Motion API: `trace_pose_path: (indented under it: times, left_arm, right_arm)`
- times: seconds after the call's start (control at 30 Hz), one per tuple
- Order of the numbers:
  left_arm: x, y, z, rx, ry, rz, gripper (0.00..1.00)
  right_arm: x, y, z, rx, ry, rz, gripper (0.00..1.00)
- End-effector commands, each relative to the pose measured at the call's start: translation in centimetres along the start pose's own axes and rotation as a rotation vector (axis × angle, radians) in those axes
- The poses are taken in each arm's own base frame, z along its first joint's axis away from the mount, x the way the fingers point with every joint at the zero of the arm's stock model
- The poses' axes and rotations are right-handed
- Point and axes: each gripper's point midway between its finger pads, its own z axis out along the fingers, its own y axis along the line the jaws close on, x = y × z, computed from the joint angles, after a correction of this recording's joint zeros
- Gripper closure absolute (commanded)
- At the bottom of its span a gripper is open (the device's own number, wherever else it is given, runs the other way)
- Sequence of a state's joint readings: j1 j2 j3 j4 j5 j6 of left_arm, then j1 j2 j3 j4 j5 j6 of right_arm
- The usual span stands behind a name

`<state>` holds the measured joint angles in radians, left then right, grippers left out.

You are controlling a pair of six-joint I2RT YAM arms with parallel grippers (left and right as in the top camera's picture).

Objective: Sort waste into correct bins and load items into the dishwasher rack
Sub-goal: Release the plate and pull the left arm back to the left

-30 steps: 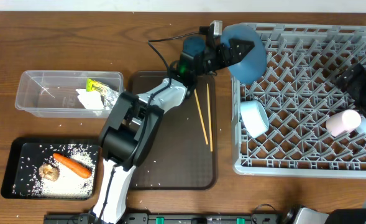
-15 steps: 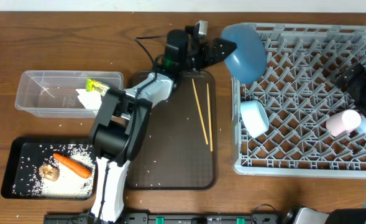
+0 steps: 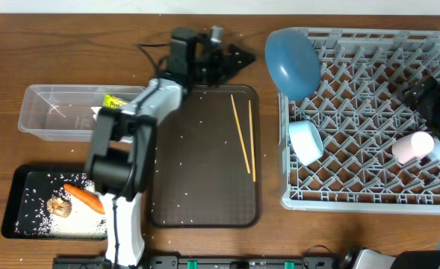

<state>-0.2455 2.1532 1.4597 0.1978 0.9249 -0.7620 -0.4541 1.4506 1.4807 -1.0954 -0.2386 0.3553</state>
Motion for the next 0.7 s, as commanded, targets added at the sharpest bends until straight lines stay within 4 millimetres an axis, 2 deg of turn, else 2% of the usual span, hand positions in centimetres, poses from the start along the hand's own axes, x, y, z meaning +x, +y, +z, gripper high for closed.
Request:
trace_pose_path:
  times: [0.0,0.07,0.2,0.27,0.37,0.43,0.5,0.53,0.67]
  left_arm:
    - [-2.8,-2.9,-5.4,-0.167,-0.127,0.245,0.02]
    - [-1.5,-1.5,-8.0,-0.389,-0.122,0.275,0.02]
    - [3.6,1.7,-12.8,-0.830,-0.014,0.288,0.02]
    - [6.1,3.2,-14.7,-0.997,0.066,0.271,0.02]
    - [8.7,4.7,-17.2,-1.144,0.139,0.193,0.02]
    - [9.4,5.1,-18.8,-1.199,0.144,0.137,0.02]
    - [9.2,4.8,-20.8,-1.223,0.114,0.097,0.02]
    - [9.0,4.4,-21.6,-1.220,0.094,0.090,0.02]
    - [7.3,1.3,-27.0,-1.187,-0.087,0.058,0.02]
  right_arm:
    - [0.2,0.8,0.0,-0.031,0.009,-0.064,0.05]
    - [0.8,2.1,0.1,-0.078,0.028,-0.109,0.06]
    - [2.4,5.1,0.3,-0.158,0.063,-0.237,0.09]
    - [4.2,8.2,0.1,-0.270,0.101,-0.370,0.15]
    - [7.6,12.3,-0.2,-0.385,0.158,-0.521,0.25]
    - [10.1,14.8,-0.1,-0.413,0.187,-0.614,0.29]
    - [12.8,17.3,0.3,-0.403,0.198,-0.706,0.35]
    - [13.8,18.1,0.8,-0.374,0.196,-0.724,0.36]
    - [18.5,21.0,3.8,-0.226,0.176,-0.780,0.36]
